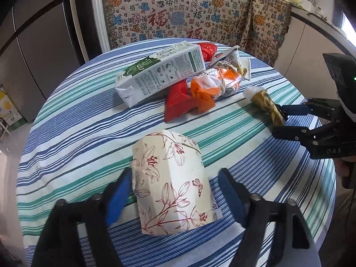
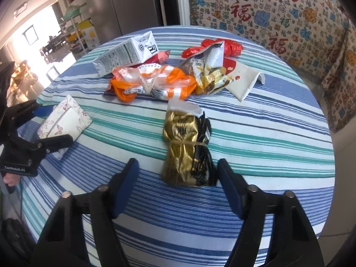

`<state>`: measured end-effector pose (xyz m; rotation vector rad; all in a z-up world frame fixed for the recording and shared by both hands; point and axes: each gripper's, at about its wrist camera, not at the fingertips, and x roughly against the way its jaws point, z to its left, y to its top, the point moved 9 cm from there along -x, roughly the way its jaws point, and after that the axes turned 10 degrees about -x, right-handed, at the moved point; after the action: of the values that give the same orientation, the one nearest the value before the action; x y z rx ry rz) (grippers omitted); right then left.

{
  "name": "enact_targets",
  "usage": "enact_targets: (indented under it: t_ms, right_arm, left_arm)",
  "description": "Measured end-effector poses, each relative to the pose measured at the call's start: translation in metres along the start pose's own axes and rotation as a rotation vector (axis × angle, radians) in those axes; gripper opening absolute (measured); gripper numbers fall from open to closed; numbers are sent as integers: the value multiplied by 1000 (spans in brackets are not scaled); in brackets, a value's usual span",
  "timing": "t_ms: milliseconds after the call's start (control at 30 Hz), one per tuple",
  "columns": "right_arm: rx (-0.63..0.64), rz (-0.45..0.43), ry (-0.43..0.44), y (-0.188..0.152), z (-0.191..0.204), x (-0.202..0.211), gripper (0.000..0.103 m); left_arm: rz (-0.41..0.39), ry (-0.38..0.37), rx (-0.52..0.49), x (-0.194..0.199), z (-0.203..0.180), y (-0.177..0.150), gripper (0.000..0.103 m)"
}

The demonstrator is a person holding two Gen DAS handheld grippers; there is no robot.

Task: Collect trash
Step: 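Grasp the gold wrapper with the right gripper while the left gripper holds the paper cup, then carry the paper cup and gold wrapper over the blue wastebasket with both grippers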

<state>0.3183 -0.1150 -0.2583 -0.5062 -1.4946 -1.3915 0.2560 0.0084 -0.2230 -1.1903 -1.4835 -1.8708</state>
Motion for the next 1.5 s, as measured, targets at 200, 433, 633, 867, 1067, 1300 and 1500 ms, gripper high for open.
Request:
enact_targets:
  t_ms: [200, 433, 633, 867, 1067, 1300, 1500]
  right_arm:
    - [-39, -19, 43, -1, 2, 17, 29]
    - [-14, 6, 68, -24, 8, 35, 30]
    - [35, 22, 26, -40, 14, 30, 47]
    - [20, -28, 45, -28, 14, 43, 72]
    - [-3, -24, 37, -16, 19, 26, 70]
    - [-26, -43, 67, -13, 21, 37, 40]
    - [-79, -83, 53, -19, 1, 58, 40]
  left_arm:
    - [-28, 3, 10, 8, 0, -7, 62]
    - [-58, -32, 57, 21, -13, -10, 62]
    - [-46, -15, 40, 18, -28, -6, 62]
    - [-49, -6, 51, 20, -28, -7, 62]
    - [-54, 1, 49, 21, -30, -7, 62]
    - [-74, -16, 53, 28, -39, -2, 62]
    - [-93, -46, 34, 30, -63, 11, 62]
